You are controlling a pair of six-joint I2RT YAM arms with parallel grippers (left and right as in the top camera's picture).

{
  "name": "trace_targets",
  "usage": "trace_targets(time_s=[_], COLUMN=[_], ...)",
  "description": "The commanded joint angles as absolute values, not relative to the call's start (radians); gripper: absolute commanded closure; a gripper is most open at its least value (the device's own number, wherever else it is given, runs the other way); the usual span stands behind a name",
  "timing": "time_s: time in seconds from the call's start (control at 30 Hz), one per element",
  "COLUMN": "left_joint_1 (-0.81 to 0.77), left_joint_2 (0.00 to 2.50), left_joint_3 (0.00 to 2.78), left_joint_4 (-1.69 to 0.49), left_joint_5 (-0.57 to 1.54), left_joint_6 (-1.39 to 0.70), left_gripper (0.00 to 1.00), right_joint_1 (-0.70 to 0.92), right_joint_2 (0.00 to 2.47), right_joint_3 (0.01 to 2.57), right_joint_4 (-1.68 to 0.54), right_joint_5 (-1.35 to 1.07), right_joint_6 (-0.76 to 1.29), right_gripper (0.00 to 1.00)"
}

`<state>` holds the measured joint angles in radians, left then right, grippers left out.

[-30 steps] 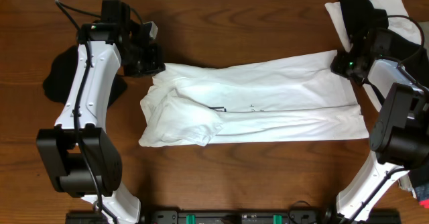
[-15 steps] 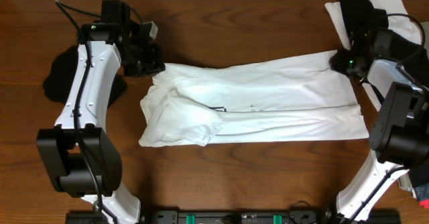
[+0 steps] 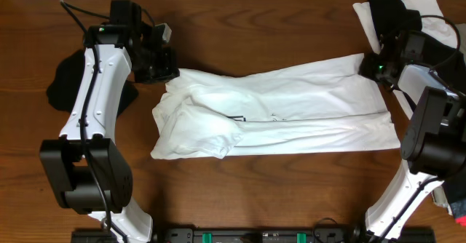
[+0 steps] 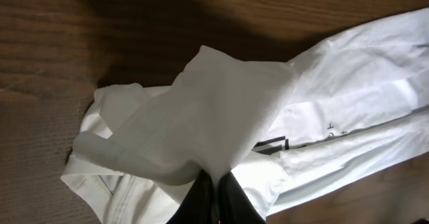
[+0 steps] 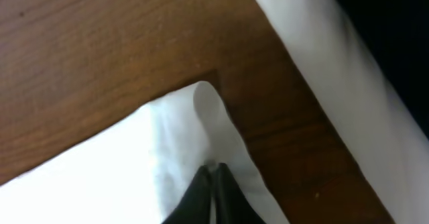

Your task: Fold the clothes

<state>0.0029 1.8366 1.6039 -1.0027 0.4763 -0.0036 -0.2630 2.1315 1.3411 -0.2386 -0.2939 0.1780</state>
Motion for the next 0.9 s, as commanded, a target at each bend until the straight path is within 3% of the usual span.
trace_targets(time_s=[0.0, 0.87], left_joint_1=[0.004, 0.004], left_joint_2=[1.823, 1.823], left_joint_3=[1.608, 1.608], left_joint_4=[-1.005, -1.005], left_joint_5=[0.486, 0.486], left_joint_6=[-0.009, -0.009], left_gripper=[0.94, 0.94], right_joint_1=[-0.258, -0.281], right_joint_2=[2.167, 1.936], right_joint_3=[1.340, 1.356], right_joint_4=[-0.245, -0.317], right_joint_5=[-0.297, -0.296], right_joint_6=[0.179, 0.186], right_gripper=[0.98, 0.99])
